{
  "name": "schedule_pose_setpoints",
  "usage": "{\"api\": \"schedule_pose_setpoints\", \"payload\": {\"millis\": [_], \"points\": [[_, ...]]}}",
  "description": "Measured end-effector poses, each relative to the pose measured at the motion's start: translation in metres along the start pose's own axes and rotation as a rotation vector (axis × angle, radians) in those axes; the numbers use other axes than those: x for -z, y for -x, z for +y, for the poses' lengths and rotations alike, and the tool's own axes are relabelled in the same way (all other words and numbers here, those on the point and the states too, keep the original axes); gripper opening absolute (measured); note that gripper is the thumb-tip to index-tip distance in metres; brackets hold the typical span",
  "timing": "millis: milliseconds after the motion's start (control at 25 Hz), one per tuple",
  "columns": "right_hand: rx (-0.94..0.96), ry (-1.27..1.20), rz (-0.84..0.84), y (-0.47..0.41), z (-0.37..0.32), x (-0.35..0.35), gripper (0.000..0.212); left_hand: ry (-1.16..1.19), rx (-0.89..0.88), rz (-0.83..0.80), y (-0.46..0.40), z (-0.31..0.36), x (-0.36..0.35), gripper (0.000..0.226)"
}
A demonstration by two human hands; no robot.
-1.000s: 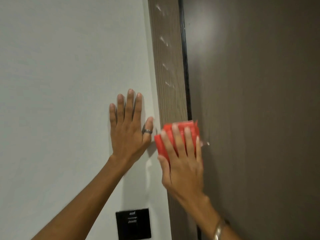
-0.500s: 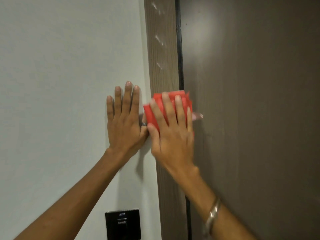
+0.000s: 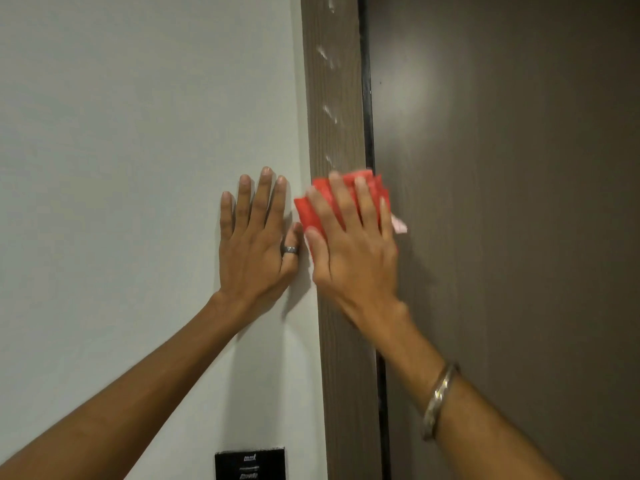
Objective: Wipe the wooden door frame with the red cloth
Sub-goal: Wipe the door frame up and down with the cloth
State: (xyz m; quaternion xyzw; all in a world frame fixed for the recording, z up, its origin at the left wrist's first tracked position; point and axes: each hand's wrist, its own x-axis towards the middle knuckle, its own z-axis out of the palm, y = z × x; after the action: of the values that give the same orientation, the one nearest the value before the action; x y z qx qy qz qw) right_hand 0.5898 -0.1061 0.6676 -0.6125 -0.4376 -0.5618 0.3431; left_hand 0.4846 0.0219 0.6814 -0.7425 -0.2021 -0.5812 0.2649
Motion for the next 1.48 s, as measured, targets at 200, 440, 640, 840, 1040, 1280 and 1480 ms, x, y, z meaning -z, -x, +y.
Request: {"api": "schedule_pose_setpoints", "payload": {"millis": [200, 440, 640, 840, 1040, 1280, 1480], "points": [[-0.081, 0.004, 0.012, -0.055, -0.002, 0.007, 0.064, 0.056, 0.061, 0.009, -0.026, 0.002, 0.01, 0.071], [-0.08, 0.015, 0.001, -0.022, -0.006, 0.006, 0.063, 0.06, 0.017, -0.013, -0.026, -0.004, 0.016, 0.076], [-0.003, -0.005, -0.033, -0.145, 0.013, 0.026, 0.062, 0.064, 0.049, 0.022, -0.065, -0.015, 0.018, 0.074], [-0.075, -0.019, 0.054, -0.118, 0.0, 0.014, 0.064, 0.079, 0.025, 0.058, -0.061, -0.025, 0.013, 0.074], [-0.04, -0.052, 0.008, -0.133, 0.011, 0.021, 0.061, 0.094, 0.028, 0.027, -0.072, -0.024, 0.02, 0.075], [0.095, -0.012, 0.029, -0.177, 0.025, 0.028, 0.058, 0.096, 0.011, 0.087, -0.113, -0.032, 0.019, 0.074], [0.017, -0.018, 0.065, -0.192, 0.025, 0.023, 0.057, 0.073, 0.052, 0.126, -0.145, -0.038, 0.018, 0.076]]}}
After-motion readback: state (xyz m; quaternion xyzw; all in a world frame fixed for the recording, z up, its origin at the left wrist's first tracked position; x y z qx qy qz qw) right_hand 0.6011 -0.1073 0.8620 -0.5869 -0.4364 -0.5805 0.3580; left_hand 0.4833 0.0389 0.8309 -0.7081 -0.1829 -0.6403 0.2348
